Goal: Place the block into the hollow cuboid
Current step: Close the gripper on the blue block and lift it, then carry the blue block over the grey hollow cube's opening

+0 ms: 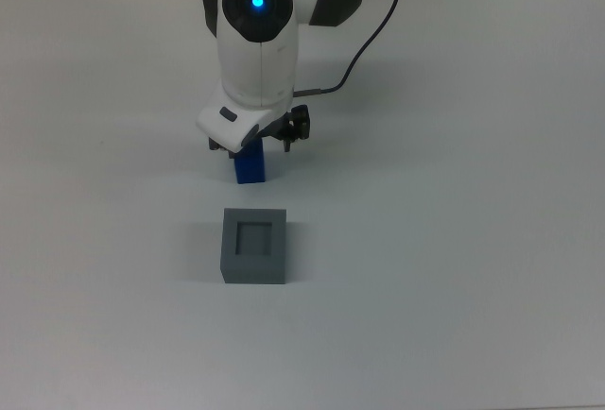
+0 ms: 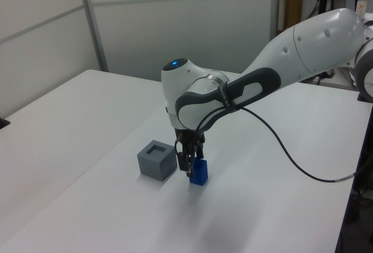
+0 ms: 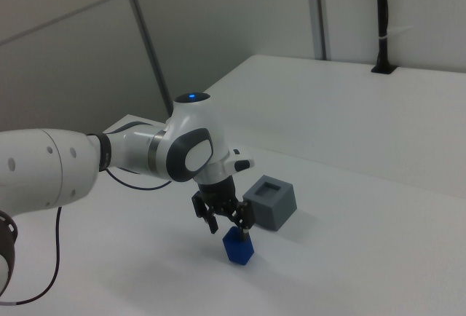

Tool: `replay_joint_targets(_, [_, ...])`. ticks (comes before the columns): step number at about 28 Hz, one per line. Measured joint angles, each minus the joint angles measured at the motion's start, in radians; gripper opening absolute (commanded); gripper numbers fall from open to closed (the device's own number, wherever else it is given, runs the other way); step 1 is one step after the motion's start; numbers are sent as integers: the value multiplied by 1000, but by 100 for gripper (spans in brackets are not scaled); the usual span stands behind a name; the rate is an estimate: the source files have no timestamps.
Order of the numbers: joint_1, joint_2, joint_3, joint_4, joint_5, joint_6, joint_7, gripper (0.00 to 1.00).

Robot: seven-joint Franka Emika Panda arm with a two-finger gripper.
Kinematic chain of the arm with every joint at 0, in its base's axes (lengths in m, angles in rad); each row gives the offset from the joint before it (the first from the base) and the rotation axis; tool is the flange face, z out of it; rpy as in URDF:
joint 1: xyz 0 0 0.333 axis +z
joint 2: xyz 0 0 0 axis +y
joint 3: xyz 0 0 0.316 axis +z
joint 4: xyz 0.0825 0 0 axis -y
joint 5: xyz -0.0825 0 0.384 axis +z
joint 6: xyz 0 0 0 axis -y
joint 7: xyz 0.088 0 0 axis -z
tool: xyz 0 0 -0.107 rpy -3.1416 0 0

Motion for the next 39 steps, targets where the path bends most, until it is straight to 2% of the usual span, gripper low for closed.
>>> replay_joint_targets(6, [0,5,0,0,-1,1,0,1])
replay_joint_targets(18, [-1,2,-3,10,-1,2,3,0])
replay_joint_targets(24, [-10,-22,-7,59,-1,-2,3,0])
replay_joint_targets(30, [-19,-46,-7,142,-1,-48,3,0])
replay_joint_targets(39, [-19,-48,-7,190,9,-54,19,0])
